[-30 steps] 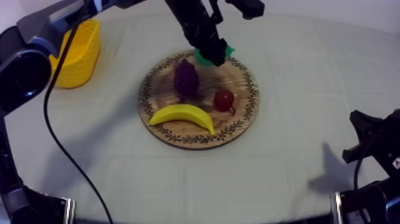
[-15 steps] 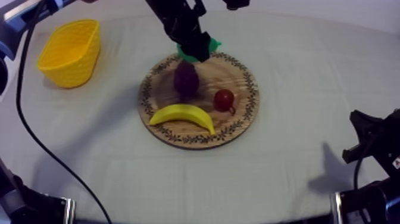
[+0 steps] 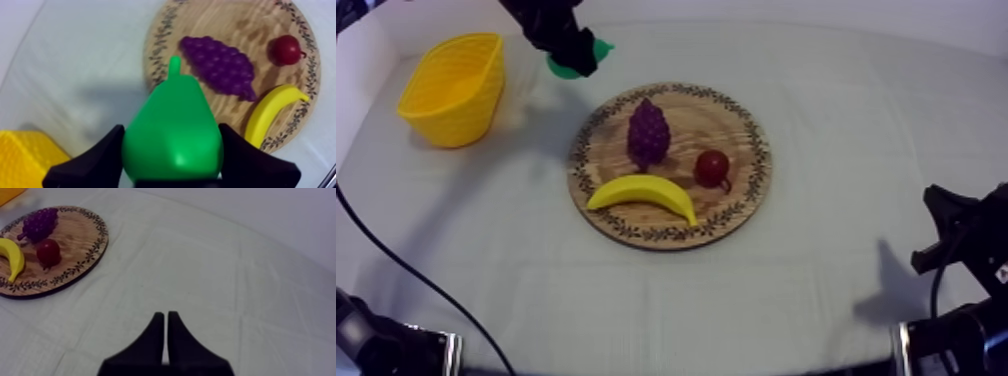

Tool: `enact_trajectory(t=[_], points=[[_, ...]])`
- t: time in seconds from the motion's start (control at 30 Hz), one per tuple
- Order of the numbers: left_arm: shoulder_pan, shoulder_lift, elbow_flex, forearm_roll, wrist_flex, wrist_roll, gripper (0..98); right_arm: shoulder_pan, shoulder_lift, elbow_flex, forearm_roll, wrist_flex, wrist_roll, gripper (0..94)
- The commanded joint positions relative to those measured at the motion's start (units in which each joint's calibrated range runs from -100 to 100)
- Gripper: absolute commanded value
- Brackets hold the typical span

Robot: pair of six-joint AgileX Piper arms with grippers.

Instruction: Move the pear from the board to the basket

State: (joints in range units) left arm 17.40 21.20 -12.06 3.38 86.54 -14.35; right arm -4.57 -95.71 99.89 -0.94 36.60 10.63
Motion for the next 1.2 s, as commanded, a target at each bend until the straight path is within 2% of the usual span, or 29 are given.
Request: enact_trajectory(t=[0.0,0.23,0.8,1.17], points=[[-2.55,-1.32,0.84,-0.21,0.08,-0.21,53.1,-0.03,-0.04,0.0,-0.01,0.01,0.04,0.4],[-8.06,-5.56,3.42,-1.18,0.73,-1.06,53.3,-0.03,-0.04,0.0,-0.01,0.01,0.04,0.4],[-19.84,-11.44,5.71,-1.94,4.27,-2.87,54.0,-0.03,-0.04,0.0,-0.01,0.01,0.04,0.4],[-23.7,-10.99,6.09,-1.95,5.01,-3.5,54.9,-0.03,-0.04,0.0,-0.01,0.01,0.04,0.4]])
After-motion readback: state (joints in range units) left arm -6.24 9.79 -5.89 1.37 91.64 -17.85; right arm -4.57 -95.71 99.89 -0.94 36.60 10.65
